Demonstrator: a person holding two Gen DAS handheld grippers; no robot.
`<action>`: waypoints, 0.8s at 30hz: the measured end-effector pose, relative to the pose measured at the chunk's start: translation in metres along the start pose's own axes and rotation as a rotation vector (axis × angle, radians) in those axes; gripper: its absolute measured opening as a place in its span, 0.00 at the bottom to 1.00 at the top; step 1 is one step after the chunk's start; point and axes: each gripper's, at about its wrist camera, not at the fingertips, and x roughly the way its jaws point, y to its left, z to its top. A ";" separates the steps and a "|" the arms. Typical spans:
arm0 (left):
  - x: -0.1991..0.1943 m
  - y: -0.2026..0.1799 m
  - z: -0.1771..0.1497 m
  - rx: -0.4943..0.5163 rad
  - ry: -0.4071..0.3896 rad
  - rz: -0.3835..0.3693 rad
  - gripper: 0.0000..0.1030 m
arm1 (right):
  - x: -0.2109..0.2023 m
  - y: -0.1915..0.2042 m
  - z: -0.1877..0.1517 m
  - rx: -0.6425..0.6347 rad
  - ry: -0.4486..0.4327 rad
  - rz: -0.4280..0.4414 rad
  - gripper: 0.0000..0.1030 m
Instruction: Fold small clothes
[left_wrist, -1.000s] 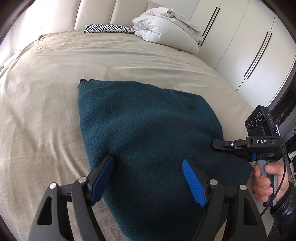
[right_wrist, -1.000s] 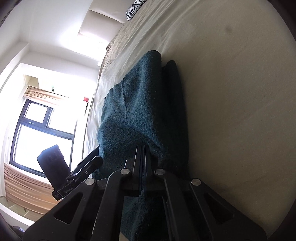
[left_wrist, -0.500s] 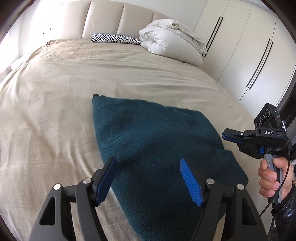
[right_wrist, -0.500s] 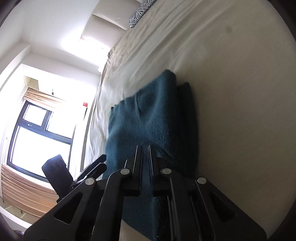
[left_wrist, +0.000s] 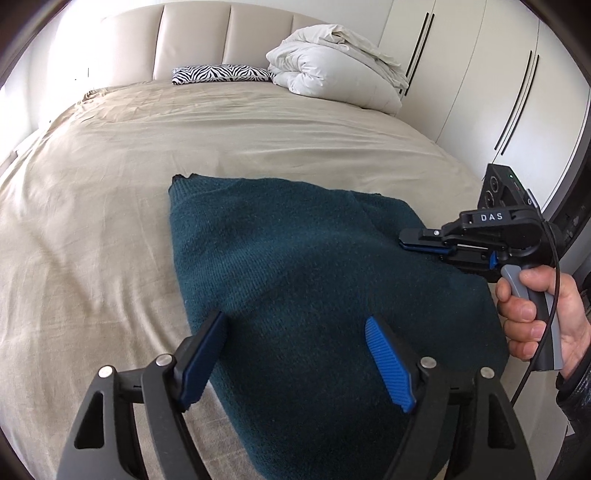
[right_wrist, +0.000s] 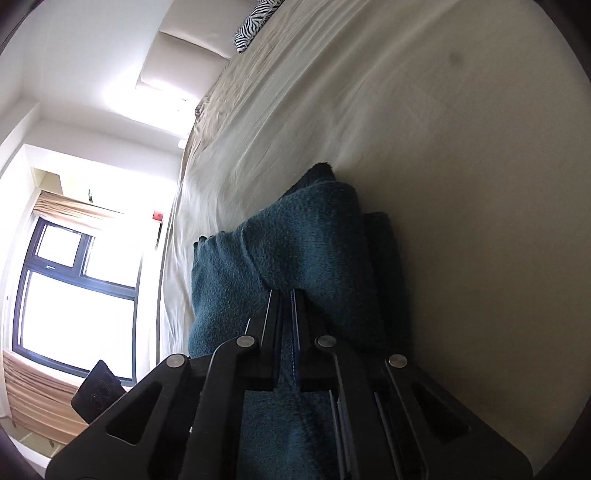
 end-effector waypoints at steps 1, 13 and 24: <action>-0.006 0.001 0.000 -0.002 -0.010 0.004 0.74 | -0.008 0.001 -0.002 -0.008 -0.010 -0.021 0.01; -0.023 -0.023 -0.055 0.035 0.067 0.046 0.79 | -0.032 0.033 -0.101 -0.160 0.131 -0.022 0.09; -0.043 -0.018 -0.053 0.026 0.066 0.085 0.79 | -0.108 0.022 -0.097 -0.159 -0.079 -0.065 0.55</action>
